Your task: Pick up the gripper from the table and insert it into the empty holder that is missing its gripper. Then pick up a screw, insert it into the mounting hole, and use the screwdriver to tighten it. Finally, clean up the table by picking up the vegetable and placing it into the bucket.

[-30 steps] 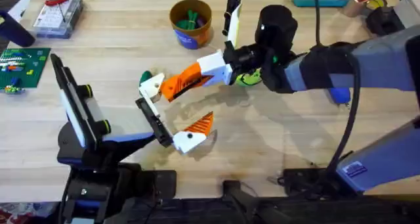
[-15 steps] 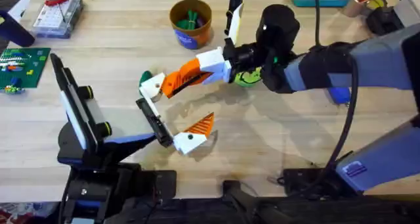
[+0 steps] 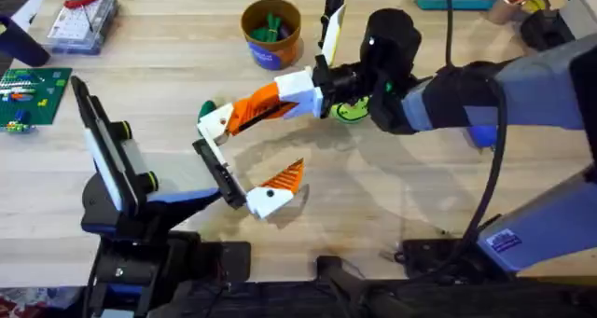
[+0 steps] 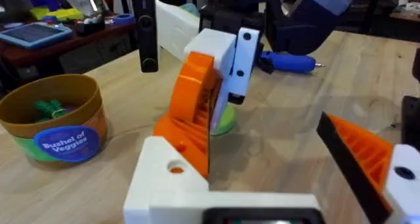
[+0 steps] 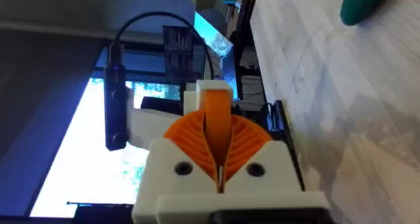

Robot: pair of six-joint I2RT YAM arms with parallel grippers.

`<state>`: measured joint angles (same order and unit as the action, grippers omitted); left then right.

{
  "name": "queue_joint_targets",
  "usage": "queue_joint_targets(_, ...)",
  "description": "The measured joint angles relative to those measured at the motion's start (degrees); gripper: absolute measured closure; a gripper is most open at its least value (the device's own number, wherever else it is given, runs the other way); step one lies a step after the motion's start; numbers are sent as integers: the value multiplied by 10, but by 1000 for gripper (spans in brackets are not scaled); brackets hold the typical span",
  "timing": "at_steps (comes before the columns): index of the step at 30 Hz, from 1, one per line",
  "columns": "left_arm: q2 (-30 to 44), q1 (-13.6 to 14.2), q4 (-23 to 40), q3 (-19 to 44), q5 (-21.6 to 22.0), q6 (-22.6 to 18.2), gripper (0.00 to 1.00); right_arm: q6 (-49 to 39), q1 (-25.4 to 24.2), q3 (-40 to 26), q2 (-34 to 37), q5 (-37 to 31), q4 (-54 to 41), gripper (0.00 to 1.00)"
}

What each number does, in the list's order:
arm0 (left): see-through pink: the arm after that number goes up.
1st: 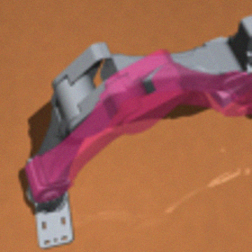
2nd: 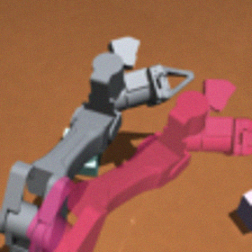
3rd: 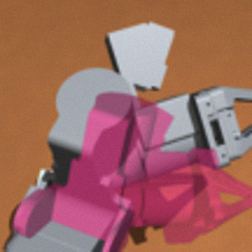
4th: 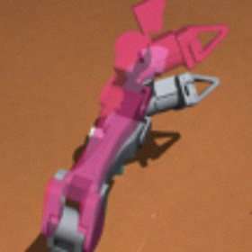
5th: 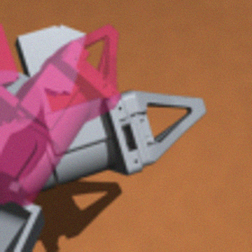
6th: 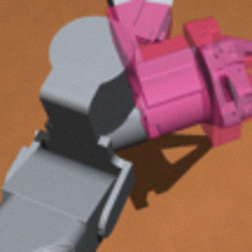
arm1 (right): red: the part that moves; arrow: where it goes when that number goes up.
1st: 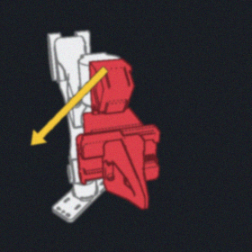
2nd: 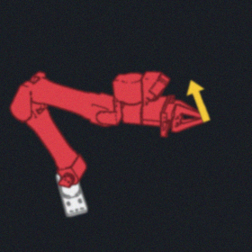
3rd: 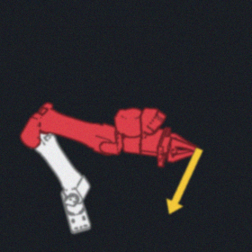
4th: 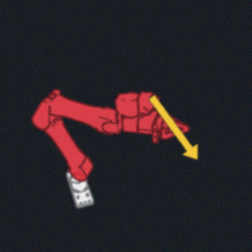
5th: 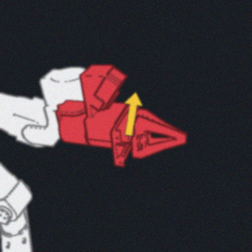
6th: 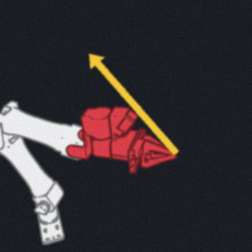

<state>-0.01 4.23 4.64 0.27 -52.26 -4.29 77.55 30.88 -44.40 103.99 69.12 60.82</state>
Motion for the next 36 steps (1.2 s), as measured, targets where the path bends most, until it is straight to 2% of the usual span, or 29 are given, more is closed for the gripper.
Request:
queue_joint_targets(10, 0, 0, 0, 0, -4, 0, 10, -9, 25, 0, 0, -16, -1, 984)
queue_joint_targets(36, 0, 0, 1, 0, -6, 0, 10, -17, 34, -12, 0, -15, -29, 984)
